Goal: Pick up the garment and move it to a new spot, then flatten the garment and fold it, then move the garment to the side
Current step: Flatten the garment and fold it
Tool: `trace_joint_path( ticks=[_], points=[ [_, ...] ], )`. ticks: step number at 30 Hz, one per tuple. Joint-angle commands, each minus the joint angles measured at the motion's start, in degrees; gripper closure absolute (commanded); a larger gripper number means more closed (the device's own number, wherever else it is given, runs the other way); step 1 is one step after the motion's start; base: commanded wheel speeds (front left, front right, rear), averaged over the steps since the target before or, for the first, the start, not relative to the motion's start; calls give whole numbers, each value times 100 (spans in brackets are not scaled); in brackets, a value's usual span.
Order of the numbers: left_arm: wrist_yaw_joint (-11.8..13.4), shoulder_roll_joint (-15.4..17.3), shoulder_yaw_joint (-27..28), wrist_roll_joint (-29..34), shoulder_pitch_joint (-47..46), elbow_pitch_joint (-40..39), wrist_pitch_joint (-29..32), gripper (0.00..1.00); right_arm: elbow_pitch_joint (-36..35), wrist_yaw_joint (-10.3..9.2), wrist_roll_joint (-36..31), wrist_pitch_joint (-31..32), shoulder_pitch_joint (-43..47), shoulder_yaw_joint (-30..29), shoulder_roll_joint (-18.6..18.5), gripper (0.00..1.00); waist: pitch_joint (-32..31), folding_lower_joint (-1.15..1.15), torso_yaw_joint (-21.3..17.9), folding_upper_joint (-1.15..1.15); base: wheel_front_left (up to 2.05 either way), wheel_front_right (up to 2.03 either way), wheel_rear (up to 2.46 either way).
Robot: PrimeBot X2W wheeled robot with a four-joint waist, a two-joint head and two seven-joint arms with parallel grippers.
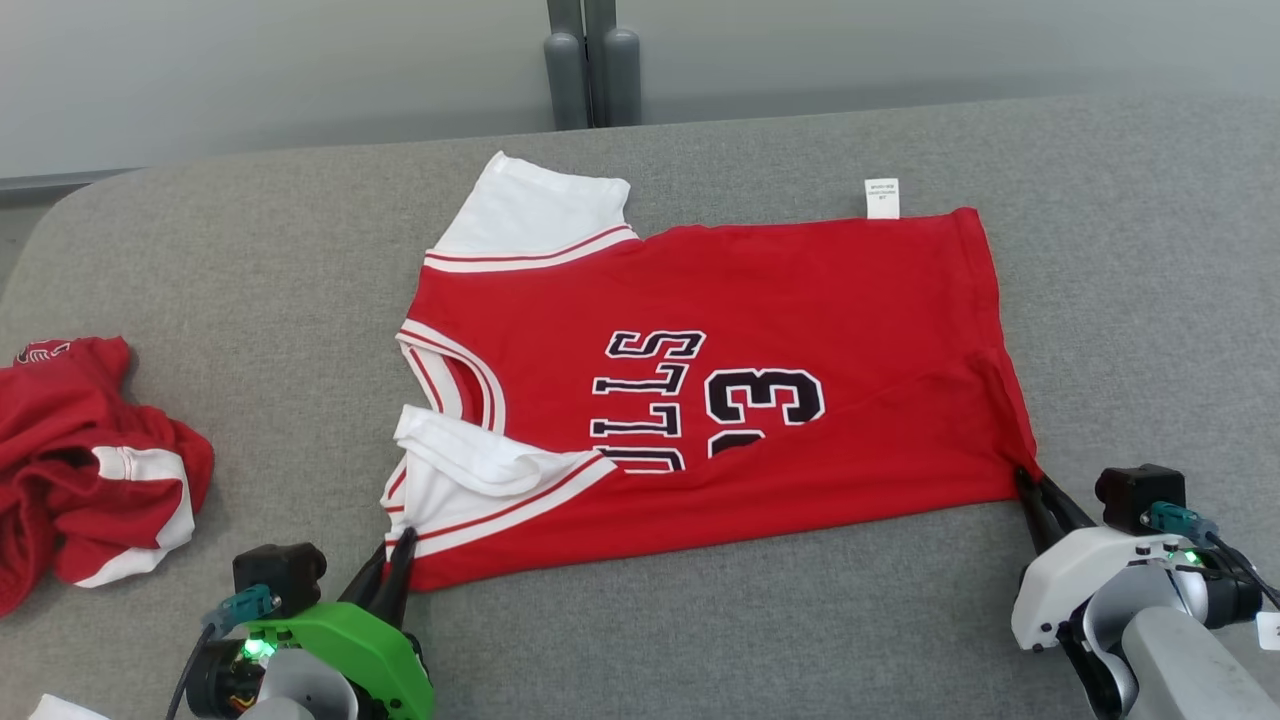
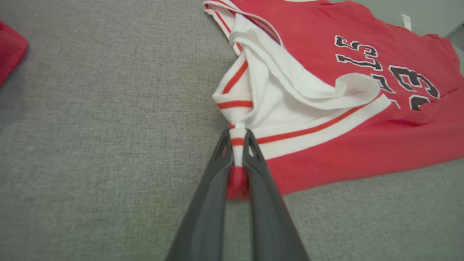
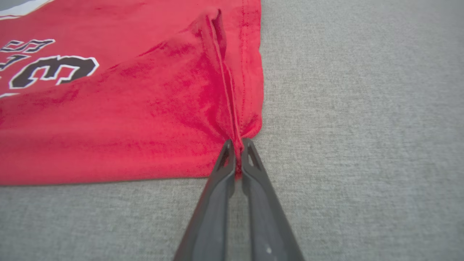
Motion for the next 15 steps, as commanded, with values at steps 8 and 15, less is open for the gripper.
trace_joint_path(
  ticks=[8,15],
  points=[
    [296,398,-42,-51,685,-843,502,100,-562,-11,341,361,647,-55,-263,100,-310,0,40,0,0,0,0],
    [729,696,-84,-206,1529,-1927,1188,100,-1612,-12,948,1264,1529,-26,-660,100,-397,0,27,0,0,0,0]
  ],
)
